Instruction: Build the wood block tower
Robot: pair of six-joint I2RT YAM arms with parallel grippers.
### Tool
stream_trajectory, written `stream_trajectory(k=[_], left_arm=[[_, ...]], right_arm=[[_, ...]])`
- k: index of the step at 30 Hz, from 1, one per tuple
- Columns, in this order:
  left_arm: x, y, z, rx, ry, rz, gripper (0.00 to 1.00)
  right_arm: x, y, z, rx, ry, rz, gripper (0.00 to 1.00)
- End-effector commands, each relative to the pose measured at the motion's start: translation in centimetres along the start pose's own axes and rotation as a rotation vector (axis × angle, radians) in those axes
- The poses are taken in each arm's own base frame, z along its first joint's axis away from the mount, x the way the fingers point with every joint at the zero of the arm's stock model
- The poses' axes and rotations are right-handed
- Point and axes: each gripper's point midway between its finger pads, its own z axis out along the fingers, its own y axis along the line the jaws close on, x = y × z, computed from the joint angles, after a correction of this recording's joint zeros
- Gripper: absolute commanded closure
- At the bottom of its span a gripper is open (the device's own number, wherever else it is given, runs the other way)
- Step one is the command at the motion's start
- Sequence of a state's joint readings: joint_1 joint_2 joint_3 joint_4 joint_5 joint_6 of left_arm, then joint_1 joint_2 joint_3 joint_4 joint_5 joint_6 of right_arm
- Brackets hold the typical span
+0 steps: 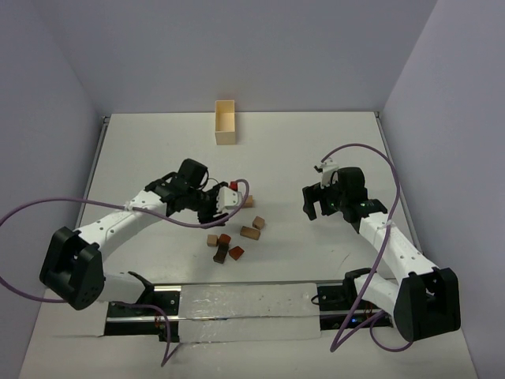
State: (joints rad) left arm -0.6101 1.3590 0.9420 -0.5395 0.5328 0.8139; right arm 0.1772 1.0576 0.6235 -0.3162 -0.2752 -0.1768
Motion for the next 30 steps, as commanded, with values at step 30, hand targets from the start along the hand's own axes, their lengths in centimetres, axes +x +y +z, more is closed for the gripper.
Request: stream_trajectory(k=[30], left_arm=[[-0.6, -2.7, 10.5, 0.281, 0.098, 0.173, 0.41]], right_arm=[[-2.3, 0.0, -0.8, 0.002, -0.052, -0.032, 0.00]])
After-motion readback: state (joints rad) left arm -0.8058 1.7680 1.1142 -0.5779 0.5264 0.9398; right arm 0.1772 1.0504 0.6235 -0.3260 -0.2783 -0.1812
